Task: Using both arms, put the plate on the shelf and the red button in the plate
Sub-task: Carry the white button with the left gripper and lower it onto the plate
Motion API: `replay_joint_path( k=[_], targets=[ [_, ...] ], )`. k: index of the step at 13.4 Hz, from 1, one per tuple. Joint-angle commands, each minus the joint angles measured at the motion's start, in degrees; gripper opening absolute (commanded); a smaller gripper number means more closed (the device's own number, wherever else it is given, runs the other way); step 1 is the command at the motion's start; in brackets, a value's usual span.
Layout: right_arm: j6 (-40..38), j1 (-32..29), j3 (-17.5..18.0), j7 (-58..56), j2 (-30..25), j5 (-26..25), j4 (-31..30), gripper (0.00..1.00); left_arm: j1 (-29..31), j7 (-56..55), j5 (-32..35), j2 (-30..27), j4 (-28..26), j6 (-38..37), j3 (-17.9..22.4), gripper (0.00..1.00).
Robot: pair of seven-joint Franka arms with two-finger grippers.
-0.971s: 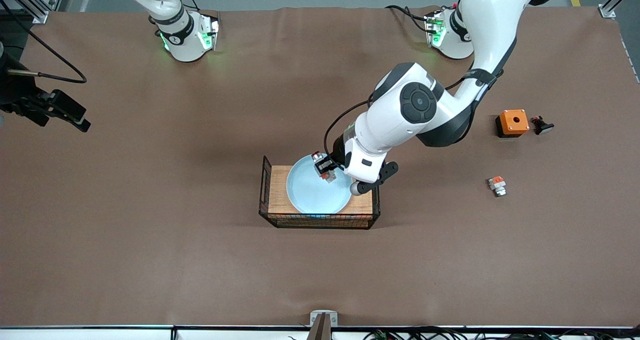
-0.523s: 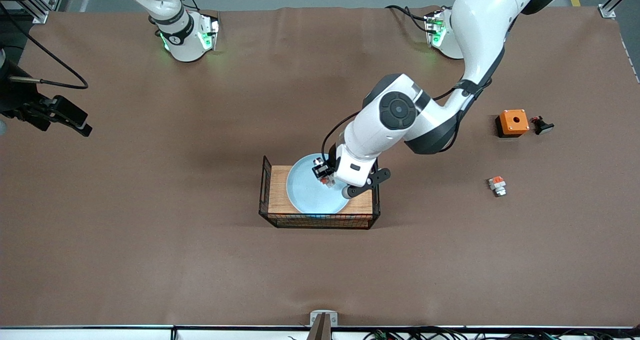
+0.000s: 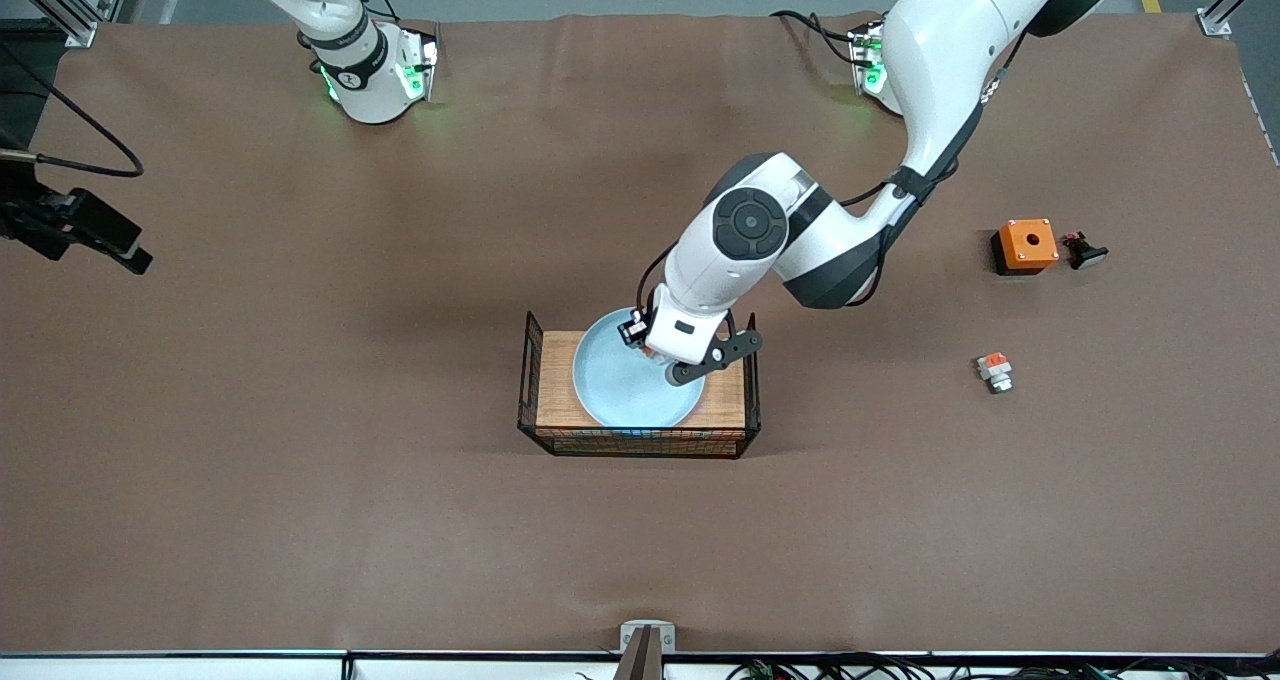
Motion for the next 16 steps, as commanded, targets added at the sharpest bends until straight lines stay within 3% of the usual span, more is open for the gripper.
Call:
replay_joint_path(
  k=[1,2,4,5,11,16],
  targets=[
    [-0.6,-1.4,0.7,-3.2,1.1,-0.5,2.1,1.0,-1.1,-2.5,1.6,-1.7,0.0,-6.3,0.4,0.4],
    [-0.6,-1.4,0.7,-5.2,1.1,-0.5,2.1,1.0,-1.0,-2.5,1.7,-1.9,0.1,-6.8,0.3,0.5],
    [-0.6,-1.3,0.7,-5.8,1.1,-0.8,2.1,1.0,-0.4,-2.3,2.5,-1.9,0.3,-6.8,0.4,0.89],
    [-0.7,-1.2,0.7,-5.8,1.1,-0.9,2.2,1.0,-0.3,-2.5,3.6,-1.9,0.4,-6.8,0.3,1.0],
    [-0.7,-1.1,0.8,-5.7,1.1,-0.6,2.1,1.0,4.3,-1.7,3.3,-4.7,2.6,-6.8,0.0,1.0],
    [-0.7,-1.0,0.8,-5.8,1.1,-0.7,2.1,1.0,10.1,3.0,3.0,-12.4,2.8,-11.7,-0.3,1.0]
  ],
)
